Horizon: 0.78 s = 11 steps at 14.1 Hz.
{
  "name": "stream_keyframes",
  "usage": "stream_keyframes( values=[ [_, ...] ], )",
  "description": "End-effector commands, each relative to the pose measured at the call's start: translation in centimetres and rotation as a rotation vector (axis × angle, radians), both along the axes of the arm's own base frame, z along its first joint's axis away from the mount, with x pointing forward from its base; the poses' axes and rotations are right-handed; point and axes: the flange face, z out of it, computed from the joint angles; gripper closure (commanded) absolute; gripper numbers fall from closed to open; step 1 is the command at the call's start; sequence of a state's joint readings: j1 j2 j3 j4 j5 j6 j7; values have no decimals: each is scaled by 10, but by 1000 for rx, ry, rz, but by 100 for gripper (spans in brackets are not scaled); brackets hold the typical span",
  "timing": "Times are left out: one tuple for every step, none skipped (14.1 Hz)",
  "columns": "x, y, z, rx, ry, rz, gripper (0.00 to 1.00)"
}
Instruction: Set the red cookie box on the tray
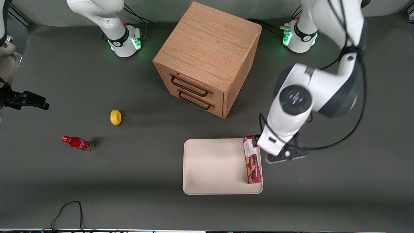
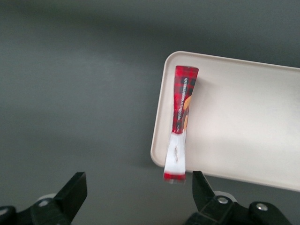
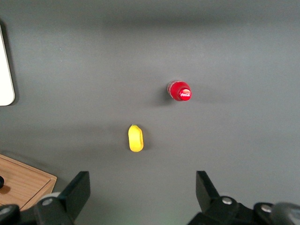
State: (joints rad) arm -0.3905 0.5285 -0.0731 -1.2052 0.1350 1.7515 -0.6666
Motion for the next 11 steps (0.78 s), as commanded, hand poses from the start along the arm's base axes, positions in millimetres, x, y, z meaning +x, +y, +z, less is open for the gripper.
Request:
stream_keyframes(
  values=[
    [-23, 43, 70, -34, 10, 63, 0],
    [-29, 58, 85, -41, 17, 80, 0],
    [-32, 77, 94, -47, 25, 84, 0],
    [-34, 96, 104, -57, 29, 56, 0],
    [-39, 115, 106, -51, 57, 15, 0],
    [-44, 140, 111, -48, 66, -3, 0],
    [-48, 162, 115, -53, 71, -22, 0],
    [-53, 185, 119, -55, 73, -41, 0],
    [-57, 202, 120, -54, 80, -63, 0],
    [-62, 216, 122, -53, 78, -80, 0],
    [-64, 233, 122, -53, 79, -88, 0]
  ],
)
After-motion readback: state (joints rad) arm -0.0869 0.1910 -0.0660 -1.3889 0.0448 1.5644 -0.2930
